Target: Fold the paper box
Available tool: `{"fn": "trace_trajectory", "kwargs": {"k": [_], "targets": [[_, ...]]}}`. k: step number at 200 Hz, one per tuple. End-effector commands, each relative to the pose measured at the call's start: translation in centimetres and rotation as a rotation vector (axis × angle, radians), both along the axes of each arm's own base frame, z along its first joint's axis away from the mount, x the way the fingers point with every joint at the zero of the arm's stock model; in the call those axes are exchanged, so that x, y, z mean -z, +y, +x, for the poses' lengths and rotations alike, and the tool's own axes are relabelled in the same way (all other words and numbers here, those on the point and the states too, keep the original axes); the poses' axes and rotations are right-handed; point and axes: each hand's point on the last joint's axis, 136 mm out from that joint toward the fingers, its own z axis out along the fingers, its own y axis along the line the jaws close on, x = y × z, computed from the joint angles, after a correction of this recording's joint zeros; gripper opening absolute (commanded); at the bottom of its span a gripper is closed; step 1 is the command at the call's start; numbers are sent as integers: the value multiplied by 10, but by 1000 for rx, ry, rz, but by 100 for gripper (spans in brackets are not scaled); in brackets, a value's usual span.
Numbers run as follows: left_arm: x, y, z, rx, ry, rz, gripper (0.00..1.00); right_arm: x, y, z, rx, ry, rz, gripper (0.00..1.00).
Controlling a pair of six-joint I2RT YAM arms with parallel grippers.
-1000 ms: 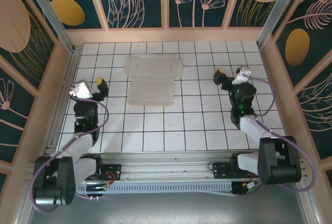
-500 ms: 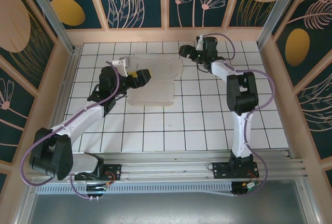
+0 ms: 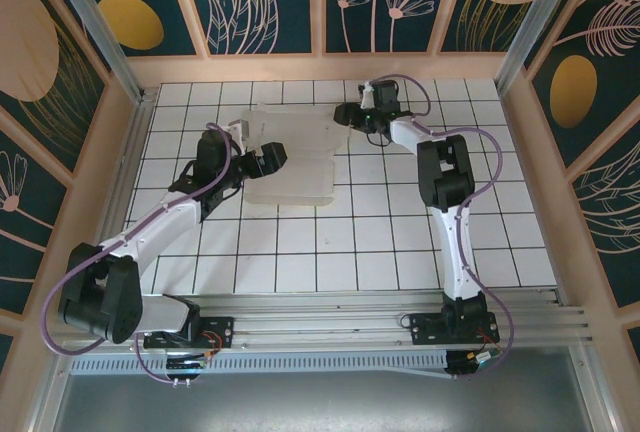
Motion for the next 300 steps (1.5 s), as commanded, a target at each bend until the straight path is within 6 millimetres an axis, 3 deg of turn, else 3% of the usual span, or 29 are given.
{"fn": "trace_trajectory", "kwargs": {"k": [1,41,103,133,136,161,179,195,216,234,249,283,291,293,300], "targets": [[-3,3,6,-19,10,17,99,18,8,-5,-21,55,13,62],[-7,3,10,-27,2,21,99,10,19,-7,-37,50,36,59],[-11,12,14,-78,-3,40,99,3,26,-10,-42,36,39,23],[-26,22,23,-107,-43,86,99,-35,18,-9,-62,-107,-42,0],[-40,22,28,-106,-77,82,99,-42,17,-9,-67,-132,-54,0],[-86,29,40,-64,-285,189,99,-93,5,-27,-142,-371,-139,0],[-119,15,37,82,-531,305,99,-125,-5,-47,-182,-542,-187,0],[-136,5,36,175,-683,389,99,-150,-17,-68,-205,-702,-206,0],[-128,-12,43,357,-762,560,99,-170,-26,-95,-238,-892,-259,0],[-104,-29,44,556,-821,674,99,-179,-29,-118,-265,-1015,-286,0],[-90,-35,48,626,-844,712,99,-187,-29,-134,-292,-1085,-284,0],[-68,-46,69,748,-719,662,99,-196,-22,-166,-385,-1171,-245,0],[-70,-49,68,777,-709,642,99,-197,-21,-169,-400,-1178,-235,0],[-59,-51,70,795,-684,632,99,-196,-20,-171,-404,-1178,-233,0],[-52,-54,70,825,-664,620,99,-197,-20,-173,-411,-1184,-227,0]]}}
